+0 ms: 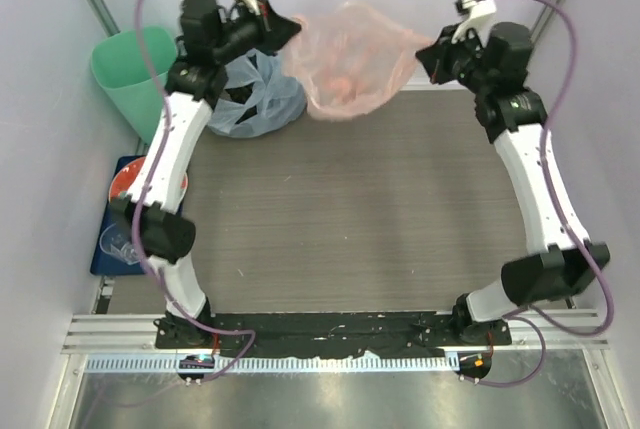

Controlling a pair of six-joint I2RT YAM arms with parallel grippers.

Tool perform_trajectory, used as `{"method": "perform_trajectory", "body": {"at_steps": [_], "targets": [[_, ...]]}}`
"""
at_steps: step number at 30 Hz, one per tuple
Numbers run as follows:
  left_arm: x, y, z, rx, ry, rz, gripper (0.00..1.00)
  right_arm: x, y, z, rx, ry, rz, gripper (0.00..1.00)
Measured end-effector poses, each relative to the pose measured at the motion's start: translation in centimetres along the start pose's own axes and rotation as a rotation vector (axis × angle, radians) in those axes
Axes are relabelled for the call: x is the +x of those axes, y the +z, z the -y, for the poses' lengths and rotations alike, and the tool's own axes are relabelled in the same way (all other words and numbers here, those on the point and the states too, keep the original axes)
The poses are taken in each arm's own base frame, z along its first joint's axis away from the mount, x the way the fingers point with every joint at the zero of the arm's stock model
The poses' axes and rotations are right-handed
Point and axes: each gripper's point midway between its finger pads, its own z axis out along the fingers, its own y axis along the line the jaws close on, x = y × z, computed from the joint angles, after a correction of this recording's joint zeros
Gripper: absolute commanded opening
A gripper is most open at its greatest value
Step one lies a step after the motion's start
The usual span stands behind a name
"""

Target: Put the trash bags into the trash bin

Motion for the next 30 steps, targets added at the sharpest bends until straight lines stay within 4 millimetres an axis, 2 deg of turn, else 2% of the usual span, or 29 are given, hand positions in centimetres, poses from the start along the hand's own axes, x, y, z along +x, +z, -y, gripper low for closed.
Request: {"method": "perform_trajectory", "body": {"at_steps": [1,2,3,4,5,7,8,9,10,11,12,13,14,15,16,17,18,19,20,21,22,24,26,27,28,30], "targets": [[-2.4,-0.9,0.8,0.001,0.055,0.069,0.00,-2.5,-1.0,-0.3,-0.013,-0.024,0.075,0.01],[-4.3,-2.4,1.8,0.004,0.102,0.129,0.00,-5.6,-3.0,-1.7,-0.043,-0.070,0.181,0.01],[-6.2,-4.7,3.7,0.012,0.168,0.205,0.00,-7.3,-4.8,-3.0,-0.066,-0.105,0.240,0.01],[-7.2,-6.6,5.6,0.026,0.223,0.256,0.00,-8.7,-7.1,-5.3,-0.104,-0.156,0.298,0.01],[-7.4,-8.4,7.6,0.038,0.292,0.289,0.00,-9.2,-9.3,-7.4,-0.139,-0.198,0.336,0.01],[-5.7,-10.4,11.3,0.085,0.380,0.292,0.00,-7.7,-12.0,-10.4,-0.200,-0.277,0.347,0.01],[-4.3,-10.8,12.9,0.119,0.397,0.282,0.00,-6.2,-12.5,-10.6,-0.199,-0.314,0.331,0.01],[-2.5,-10.6,13.6,0.143,0.405,0.251,0.00,-3.9,-12.0,-9.5,-0.161,-0.346,0.283,0.01],[-0.5,-10.0,13.1,0.143,0.399,0.205,0.00,-0.6,-10.6,-8.0,-0.116,-0.365,0.195,0.01],[3.7,-8.4,11.1,0.122,0.362,0.084,0.00,4.2,-8.5,-6.3,-0.086,-0.378,0.067,0.01],[7.9,-6.7,9.0,0.099,0.319,-0.034,0.00,9.8,-6.7,-4.8,-0.073,-0.383,-0.090,0.01],[12.3,-5.5,7.3,0.084,0.271,-0.150,0.00,15.0,-5.9,-3.8,-0.080,-0.379,-0.241,0.01],[17.6,-4.9,5.4,0.066,0.210,-0.292,0.00,21.9,-5.7,-3.0,-0.105,-0.361,-0.454,0.01],[24.3,-4.9,3.7,0.049,0.128,-0.461,0.00,28.1,-6.7,-2.6,-0.142,-0.331,-0.660,0.01],[30.7,-6.5,2.7,0.036,0.037,-0.634,0.00,32.9,-8.8,-2.7,-0.188,-0.292,-0.841,0.01],[35.8,-9.0,2.6,0.026,-0.052,-0.790,0.00,35.6,-11.4,-3.3,-0.234,-0.254,-0.977,0.01],[39.0,-11.7,3.1,0.018,-0.130,-0.915,0.00,36.2,-13.7,-4.4,-0.287,-0.216,-1.057,0.01],[40.1,-13.5,3.9,0.019,-0.185,-0.992,0.00,35.7,-14.1,-4.9,-0.309,-0.205,-1.054,0.01],[39.3,-14.0,4.8,0.031,-0.215,-1.000,0.00,33.5,-14.4,-6.0,-0.347,-0.185,-1.013,0.01],[37.6,-13.4,5.1,0.039,-0.219,-0.970,0.00,31.2,-13.9,-6.7,-0.363,-0.183,-0.950,0.01],[34.5,-11.8,5.6,0.051,-0.218,-0.906,0.00,27.6,-12.7,-7.4,-0.375,-0.182,-0.843,0.01],[25.5,-7.1,5.8,0.081,-0.139,-0.673,0.00,18.6,-10.1,-8.3,-0.375,-0.204,-0.590,0.01],[14.8,-3.8,6.1,0.093,-0.027,-0.389,0.00,8.6,-8.3,-7.8,-0.319,-0.247,-0.318,0.01],[10.6,-3.3,6.5,0.096,0.016,-0.281,0.00,4.9,-8.2,-7.4,-0.288,-0.259,-0.225,0.01],[4.8,-3.4,7.4,0.099,0.081,-0.127,0.00,0.2,-8.4,-7.0,-0.252,-0.279,-0.105,0.01],[-2.7,-5.2,9.1,0.101,0.180,0.091,0.00,-8.5,-9.8,-6.8,-0.193,-0.312,0.139,0.01]]}}
